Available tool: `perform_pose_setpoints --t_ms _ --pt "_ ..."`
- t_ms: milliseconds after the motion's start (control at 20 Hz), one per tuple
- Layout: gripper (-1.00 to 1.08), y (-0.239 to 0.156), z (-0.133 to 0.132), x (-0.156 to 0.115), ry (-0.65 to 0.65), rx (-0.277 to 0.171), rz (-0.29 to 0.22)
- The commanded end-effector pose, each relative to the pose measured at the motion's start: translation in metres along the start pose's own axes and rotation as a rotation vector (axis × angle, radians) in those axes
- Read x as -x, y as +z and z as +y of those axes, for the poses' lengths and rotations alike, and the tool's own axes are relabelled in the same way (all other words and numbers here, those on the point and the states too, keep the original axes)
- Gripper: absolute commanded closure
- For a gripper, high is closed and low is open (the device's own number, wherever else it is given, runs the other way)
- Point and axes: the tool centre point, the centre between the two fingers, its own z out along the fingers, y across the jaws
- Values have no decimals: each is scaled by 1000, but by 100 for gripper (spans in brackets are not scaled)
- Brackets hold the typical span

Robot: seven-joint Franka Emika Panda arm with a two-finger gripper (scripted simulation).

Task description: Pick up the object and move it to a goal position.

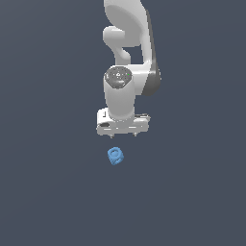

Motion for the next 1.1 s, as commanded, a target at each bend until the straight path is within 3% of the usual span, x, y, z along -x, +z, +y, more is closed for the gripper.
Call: perform_pose_setpoints --t_ms 0,600,1050 --pt "-92 6 5 -5 -48 6 3" --pt "-92 42 31 -33 -334 41 16" --pt "-92 56 42 -42 -441 53 20"
